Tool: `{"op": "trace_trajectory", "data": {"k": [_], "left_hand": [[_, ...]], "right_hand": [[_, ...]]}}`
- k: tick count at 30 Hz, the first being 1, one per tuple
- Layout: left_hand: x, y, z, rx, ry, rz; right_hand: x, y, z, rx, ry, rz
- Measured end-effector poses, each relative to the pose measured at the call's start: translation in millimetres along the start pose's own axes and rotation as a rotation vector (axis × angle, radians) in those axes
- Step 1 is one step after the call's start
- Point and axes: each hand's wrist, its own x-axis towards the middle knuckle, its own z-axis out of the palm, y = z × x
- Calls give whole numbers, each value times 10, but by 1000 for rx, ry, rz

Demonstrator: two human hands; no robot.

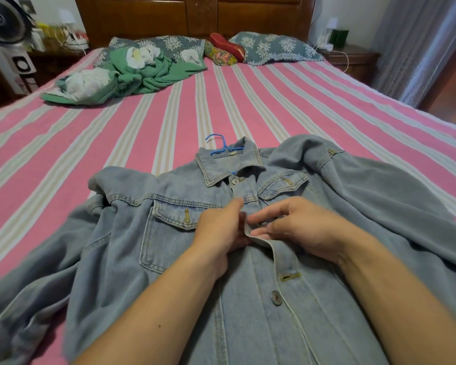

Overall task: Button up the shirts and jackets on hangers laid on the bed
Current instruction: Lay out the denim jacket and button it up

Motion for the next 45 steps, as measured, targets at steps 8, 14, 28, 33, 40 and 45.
{"op": "trace_trajectory", "data": {"k": [8, 14, 28, 33, 40, 45], "left_hand": [[80, -71, 2, 59, 89, 25], [21, -14, -25, -144, 8, -21], [16, -12, -8, -160, 76, -13], [-1, 13, -10, -334, 62, -64], [-23, -19, 43, -459, 106, -28], [15, -1, 13, -476, 49, -98]], "right_hand": [[111, 54, 70, 24, 183, -70], [222, 162, 73, -537, 301, -311], [275, 176, 146, -810, 379, -479], [311, 179, 197, -958, 374, -614], [322, 202, 196, -978, 377, -631], [350, 217, 126, -852, 401, -605]]}}
